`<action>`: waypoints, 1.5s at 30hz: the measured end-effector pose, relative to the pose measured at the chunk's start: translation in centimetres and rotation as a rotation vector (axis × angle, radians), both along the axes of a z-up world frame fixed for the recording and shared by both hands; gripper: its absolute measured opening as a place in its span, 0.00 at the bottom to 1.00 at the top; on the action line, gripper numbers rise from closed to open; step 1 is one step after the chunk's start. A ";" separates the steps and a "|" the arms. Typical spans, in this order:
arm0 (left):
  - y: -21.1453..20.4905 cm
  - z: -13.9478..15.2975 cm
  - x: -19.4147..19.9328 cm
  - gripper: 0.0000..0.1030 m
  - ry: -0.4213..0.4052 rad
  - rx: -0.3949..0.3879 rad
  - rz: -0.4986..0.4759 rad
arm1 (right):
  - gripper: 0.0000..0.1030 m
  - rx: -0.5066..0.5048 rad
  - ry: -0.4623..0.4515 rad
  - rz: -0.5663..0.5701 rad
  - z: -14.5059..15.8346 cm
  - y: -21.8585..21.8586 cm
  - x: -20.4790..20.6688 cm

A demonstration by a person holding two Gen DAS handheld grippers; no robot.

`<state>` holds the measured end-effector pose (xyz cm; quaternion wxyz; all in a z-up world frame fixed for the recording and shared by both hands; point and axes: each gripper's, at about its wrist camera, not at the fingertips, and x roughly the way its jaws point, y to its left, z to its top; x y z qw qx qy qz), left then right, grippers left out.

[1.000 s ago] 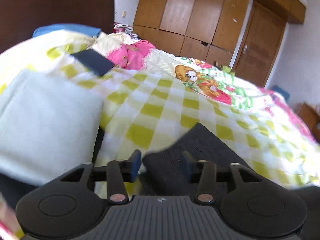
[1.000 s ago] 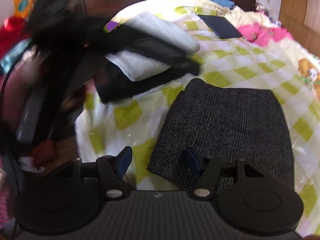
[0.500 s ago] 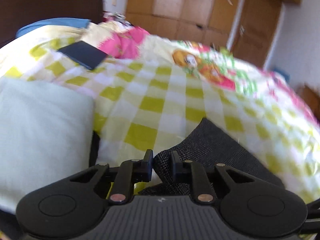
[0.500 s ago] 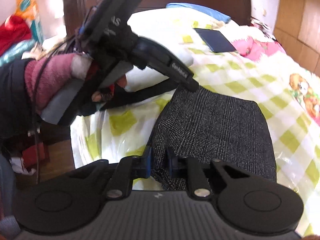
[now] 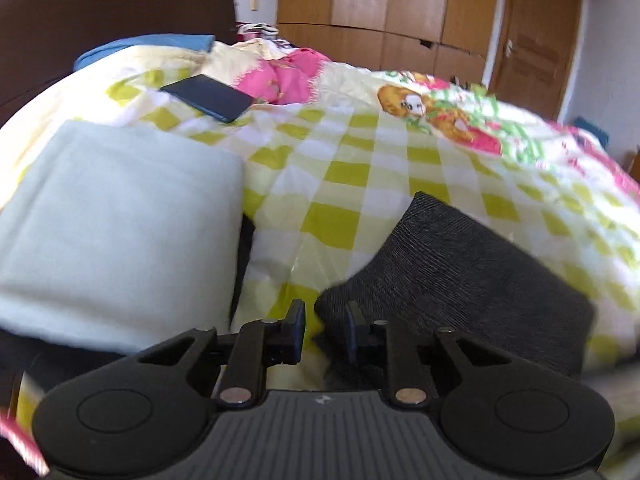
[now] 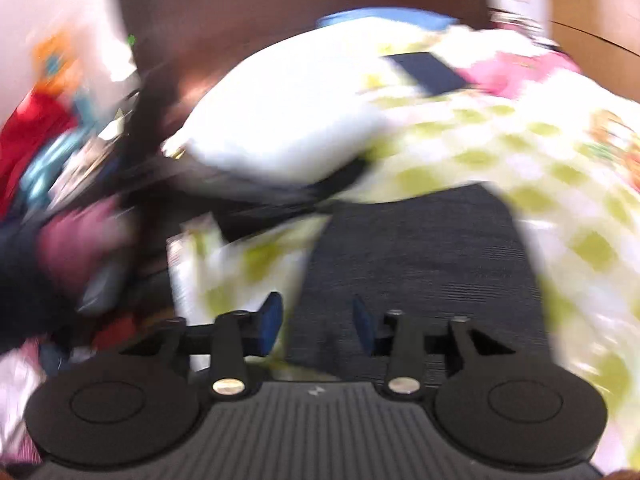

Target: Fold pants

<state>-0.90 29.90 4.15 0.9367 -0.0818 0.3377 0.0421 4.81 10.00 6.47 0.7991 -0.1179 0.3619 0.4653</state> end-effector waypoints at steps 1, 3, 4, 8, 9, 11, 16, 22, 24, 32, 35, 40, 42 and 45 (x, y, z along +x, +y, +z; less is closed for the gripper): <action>-0.2 0.3 -0.9 0.35 -0.002 -0.018 -0.002 | 0.46 -0.004 -0.003 -0.063 -0.1 -1.1 1.5; -0.9 0.9 -2.5 0.35 -0.012 -0.055 -0.010 | 0.48 -0.025 -0.005 -0.207 -0.8 -3.3 5.0; -1.3 1.0 -2.9 0.36 -0.019 -0.080 -0.011 | 0.48 -0.021 0.010 -0.252 -1.4 -4.2 6.8; -2.4 -0.7 -2.1 0.38 0.015 -0.187 0.008 | 0.48 0.037 0.194 -0.329 -4.9 -6.2 12.7; -2.6 -1.5 -1.7 0.38 0.041 -0.198 0.021 | 0.48 0.063 0.241 -0.327 -5.6 -6.3 13.5; -2.5 -2.4 -1.2 0.46 0.062 -0.267 0.041 | 0.53 0.090 0.287 -0.292 -6.7 -6.8 14.1; -2.4 -3.4 -0.9 0.58 0.121 -0.313 0.056 | 0.58 0.104 0.302 -0.245 -7.4 -7.1 14.9; -3.3 -4.7 1.4 0.71 0.171 -0.282 0.057 | 0.46 0.140 0.396 -0.257 -9.1 -7.0 15.9; -3.7 -4.5 1.6 0.69 0.168 -0.266 0.061 | 0.34 0.147 0.390 -0.251 -8.4 -7.8 15.5; -10.7 -2.9 5.9 0.62 0.142 -0.196 -0.148 | 0.27 0.109 0.341 -0.414 -5.7 -17.5 14.3; -15.7 -3.2 8.7 0.62 0.125 -0.203 -0.287 | 0.31 0.035 0.282 -0.539 -4.9 -22.6 14.6; -22.3 -2.5 9.6 0.63 0.077 -0.092 -0.384 | 0.35 -0.134 0.093 -0.711 -1.8 -27.2 13.0; -23.6 -1.3 8.2 0.62 0.031 0.017 -0.366 | 0.35 -0.103 0.009 -0.702 0.1 -27.0 11.8; -24.2 0.1 6.0 0.62 0.006 0.045 -0.352 | 0.35 -0.002 0.015 -0.573 1.4 -23.3 11.3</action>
